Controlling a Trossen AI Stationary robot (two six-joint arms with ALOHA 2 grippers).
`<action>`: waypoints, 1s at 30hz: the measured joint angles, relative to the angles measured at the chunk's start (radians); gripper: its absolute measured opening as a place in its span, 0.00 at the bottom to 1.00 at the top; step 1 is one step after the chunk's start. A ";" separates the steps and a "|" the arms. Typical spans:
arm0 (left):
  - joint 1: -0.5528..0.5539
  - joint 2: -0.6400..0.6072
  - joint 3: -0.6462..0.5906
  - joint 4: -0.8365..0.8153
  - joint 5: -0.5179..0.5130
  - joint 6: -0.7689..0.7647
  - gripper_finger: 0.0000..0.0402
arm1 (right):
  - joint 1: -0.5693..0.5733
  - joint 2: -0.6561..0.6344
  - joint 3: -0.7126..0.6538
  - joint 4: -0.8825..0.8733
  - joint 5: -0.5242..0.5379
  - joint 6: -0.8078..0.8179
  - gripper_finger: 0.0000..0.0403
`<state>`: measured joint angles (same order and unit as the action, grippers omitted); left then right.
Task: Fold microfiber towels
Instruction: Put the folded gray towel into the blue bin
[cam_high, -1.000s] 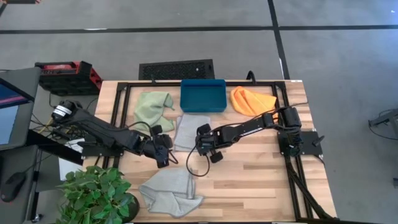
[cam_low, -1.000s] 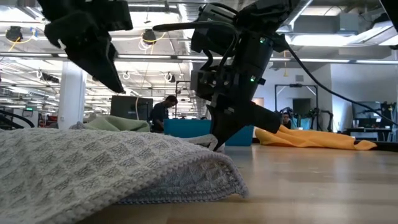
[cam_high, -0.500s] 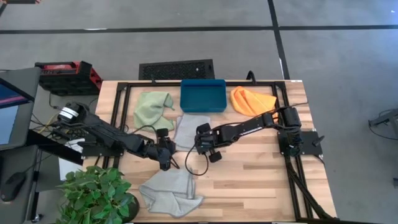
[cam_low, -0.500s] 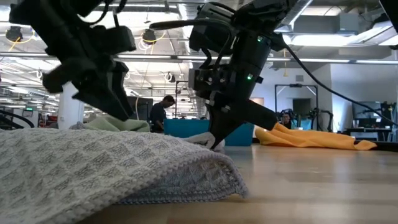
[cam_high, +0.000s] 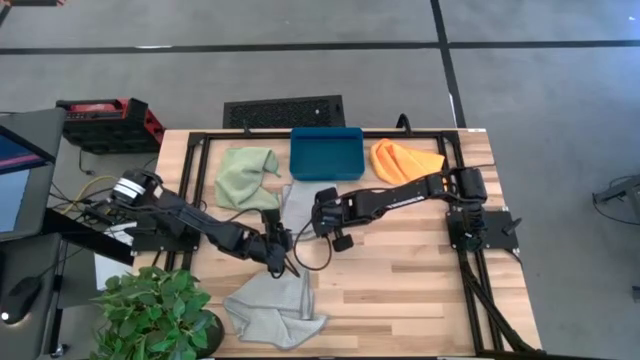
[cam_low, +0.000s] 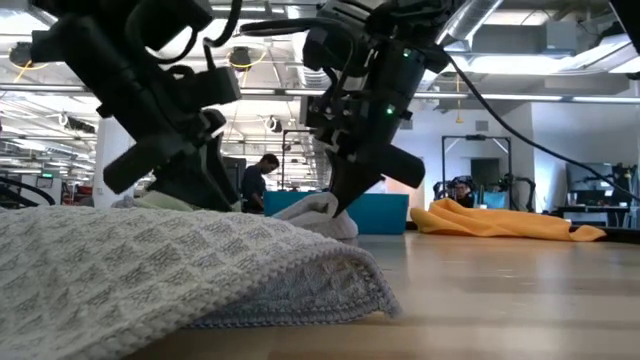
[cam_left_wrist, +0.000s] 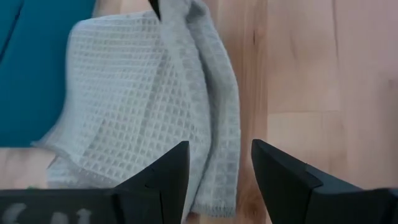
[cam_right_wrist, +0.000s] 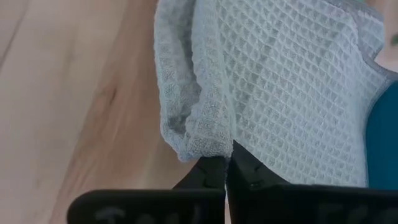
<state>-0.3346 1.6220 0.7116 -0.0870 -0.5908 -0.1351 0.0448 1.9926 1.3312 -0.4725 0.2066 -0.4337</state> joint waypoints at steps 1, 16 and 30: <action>0.001 0.010 0.000 0.010 -0.005 0.000 0.42 | -0.002 0.000 0.000 0.001 0.000 0.000 0.02; 0.004 0.115 0.000 0.155 -0.070 0.047 0.42 | -0.008 0.000 0.041 0.009 -0.005 0.015 0.03; 0.031 0.124 0.000 0.134 -0.063 -0.005 0.42 | -0.008 0.000 0.055 0.002 -0.006 0.016 0.03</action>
<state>-0.3031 1.7465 0.7113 0.0471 -0.6534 -0.1403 0.0364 1.9926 1.3865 -0.4705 0.2008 -0.4175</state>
